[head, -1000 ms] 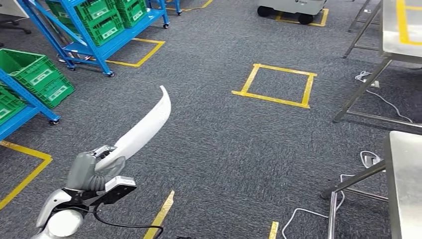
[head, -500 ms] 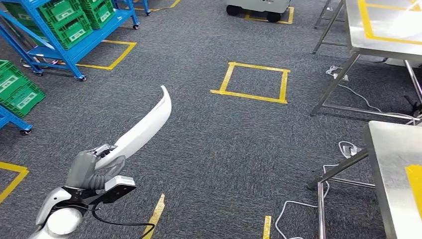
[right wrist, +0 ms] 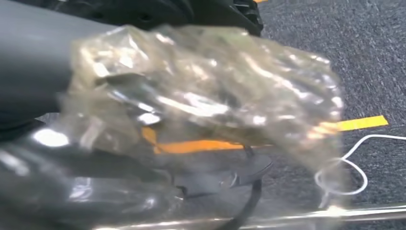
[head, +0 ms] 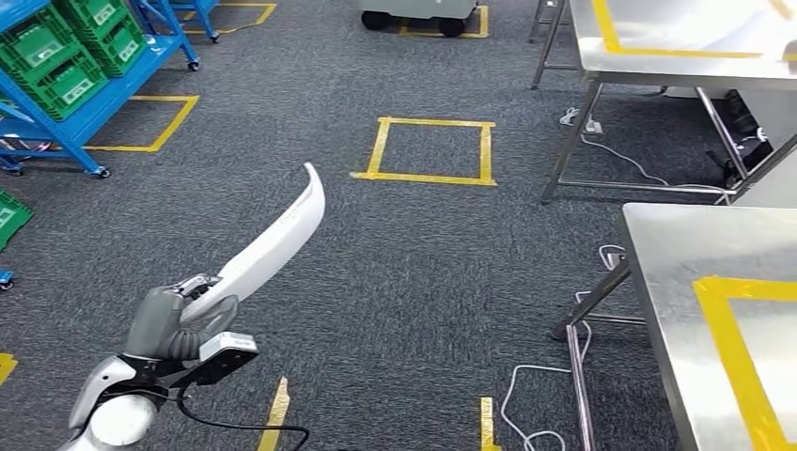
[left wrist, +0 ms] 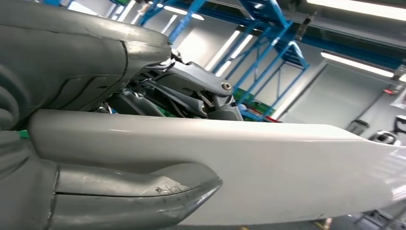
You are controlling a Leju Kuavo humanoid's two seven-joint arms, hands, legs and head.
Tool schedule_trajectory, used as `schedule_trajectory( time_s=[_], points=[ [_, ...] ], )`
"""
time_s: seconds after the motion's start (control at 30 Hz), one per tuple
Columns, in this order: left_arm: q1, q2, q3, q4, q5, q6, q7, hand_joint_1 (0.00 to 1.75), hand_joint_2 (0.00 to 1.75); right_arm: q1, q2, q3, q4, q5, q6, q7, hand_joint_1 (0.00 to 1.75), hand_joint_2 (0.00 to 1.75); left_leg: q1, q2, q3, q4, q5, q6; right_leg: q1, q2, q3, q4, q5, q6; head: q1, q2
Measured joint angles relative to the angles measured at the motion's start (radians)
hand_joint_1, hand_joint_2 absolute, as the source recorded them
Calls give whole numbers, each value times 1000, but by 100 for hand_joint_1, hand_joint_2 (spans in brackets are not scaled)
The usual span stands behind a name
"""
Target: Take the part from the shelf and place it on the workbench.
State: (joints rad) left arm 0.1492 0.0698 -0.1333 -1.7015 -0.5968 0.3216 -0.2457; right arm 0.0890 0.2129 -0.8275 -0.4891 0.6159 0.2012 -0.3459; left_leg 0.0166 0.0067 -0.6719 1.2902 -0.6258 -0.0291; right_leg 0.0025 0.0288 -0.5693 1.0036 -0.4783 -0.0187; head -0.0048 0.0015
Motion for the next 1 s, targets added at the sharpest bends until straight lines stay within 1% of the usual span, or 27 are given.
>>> schedule_trajectory(
  time_s=[0.03,0.07,0.1,0.13,0.17,0.2,0.27,0.3,0.33,0.37,0.43,0.47,0.5,0.53,0.57,0.6,0.63,0.67,0.7,0.73,0.8,0.83,0.87,0.9,0.93,0.97,1.0],
  points=[
    [1,0,0,0,2,0,-2,175,175,0,0,0,0,0,0,0,0,0,0,-1,2,-10,20,2,1,10,1,0,0,0,0,0],
    [1,0,0,0,7,0,-7,175,175,1,0,-1,0,0,-1,1,0,0,0,-5,22,-57,56,5,1,21,3,1,0,0,0,0],
    [1,0,-1,0,13,-1,-14,175,175,1,1,-2,0,0,-2,2,0,0,0,-16,53,-125,96,9,1,31,5,1,-1,1,0,0],
    [1,-1,-1,0,19,-1,-23,175,175,2,2,-3,0,0,-3,3,0,0,0,-31,83,-191,124,12,2,40,5,4,-2,4,1,0],
    [0,-2,-3,1,23,0,-31,175,175,2,3,-5,-1,1,-4,4,0,0,0,-44,105,-241,139,15,2,48,3,6,-3,8,1,0],
    [0,-3,-4,1,24,0,-36,175,175,4,4,-7,-2,1,-4,4,0,0,-1,-53,115,-267,142,17,1,55,-1,7,-2,13,1,0],
    [0,-6,-8,1,24,1,-39,175,175,10,6,-12,-4,3,-3,5,0,0,-3,-48,118,-280,140,24,-2,67,-11,7,1,26,1,0],
    [-1,-8,-10,1,24,1,-40,175,175,14,6,-13,-5,3,-3,5,0,0,-3,-41,119,-284,142,29,-3,64,-16,10,-2,32,1,0],
    [-1,-10,-11,1,24,1,-40,175,175,16,7,-14,-6,3,-3,5,0,0,-1,-32,121,-288,144,36,-3,52,-26,27,-13,37,4,0],
    [-2,-11,-12,1,24,2,-41,175,175,17,8,-15,-7,3,-2,5,0,0,0,-23,123,-292,146,41,-3,33,-46,64,-35,41,6,0],
    [-1,-13,-12,1,24,3,-42,175,175,15,9,-18,-11,7,1,8,0,0,-1,-3,124,-293,144,47,-5,-8,-109,194,-98,49,9,0],
    [-1,-13,-13,1,24,4,-42,175,175,16,10,-19,-13,10,4,11,0,0,-2,7,123,-292,144,48,-7,-16,-141,257,-122,53,9,0],
    [-1,-13,-13,1,24,5,-42,175,175,17,11,-21,-15,14,7,14,0,0,-3,17,124,-292,143,48,-9,-20,-161,295,-131,56,9,0],
    [-1,-13,-13,1,24,6,-42,175,175,18,12,-23,-18,17,10,17,0,0,-3,26,124,-292,142,47,-11,-23,-160,293,-119,57,9,0],
    [-1,-14,-14,1,24,8,-42,175,175,19,13,-25,-21,20,12,19,0,0,-3,34,126,-292,141,46,-12,-27,-137,250,-90,57,9,0],
    [-2,-14,-14,1,24,9,-42,175,175,20,13,-28,-25,22,14,20,0,0,-4,41,128,-292,139,43,-12,-38,-99,179,-55,56,9,0],
    [-2,-14,-14,1,24,11,-42,175,175,19,14,-30,-28,24,16,21,0,0,-6,47,131,-291,137,39,-10,-58,-59,105,-30,53,9,0],
    [-3,-14,-14,1,24,13,-42,175,175,18,15,-33,-32,28,18,21,0,0,-8,53,133,-290,134,34,-7,-71,-27,48,-14,48,8,0],
    [-3,-14,-13,1,24,15,-42,175,175,17,17,-35,-34,32,20,22,0,0,-10,59,134,-289,132,29,-5,-81,-9,17,-10,42,8,0],
    [-3,-13,-13,1,24,16,-42,175,175,17,18,-37,-37,36,22,23,0,0,-12,64,135,-289,131,24,-2,-81,-5,8,-13,36,7,0],
    [-4,-13,-14,1,22,17,-42,175,175,19,20,-43,-41,42,25,23,0,0,-9,71,138,-287,127,12,-1,-64,-4,5,-9,23,6,0],
    [-4,-13,-14,1,22,18,-42,175,175,20,21,-46,-44,44,25,24,0,0,-7,62,135,-275,116,7,-2,-56,-2,2,-7,16,5,0],
    [-4,-13,-14,1,22,19,-42,175,175,20,22,-49,-47,47,26,24,0,0,-5,48,124,-245,94,3,-4,-49,1,-1,-5,9,3,0],
    [-2,-13,-14,1,22,21,-43,175,175,20,23,-51,-50,51,28,25,0,0,-3,28,102,-194,64,1,-5,-41,4,-3,-3,4,0,0],
    [-1,-13,-14,1,22,23,-43,175,175,19,24,-53,-53,57,31,25,0,0,-3,12,71,-126,30,0,-4,-32,5,-3,-3,0,-2,0],
    [2,-12,-14,2,23,25,-43,175,175,19,24,-56,-55,64,35,26,0,0,-3,4,38,-59,2,-1,-3,-22,5,-3,-3,-3,-2,0],
    [3,-12,-14,3,24,28,-43,175,175,20,25,-58,-56,71,41,26,0,0,-3,1,13,-13,-10,-1,-2,-12,6,-2,-3,-4,-2,0]
  ],
)
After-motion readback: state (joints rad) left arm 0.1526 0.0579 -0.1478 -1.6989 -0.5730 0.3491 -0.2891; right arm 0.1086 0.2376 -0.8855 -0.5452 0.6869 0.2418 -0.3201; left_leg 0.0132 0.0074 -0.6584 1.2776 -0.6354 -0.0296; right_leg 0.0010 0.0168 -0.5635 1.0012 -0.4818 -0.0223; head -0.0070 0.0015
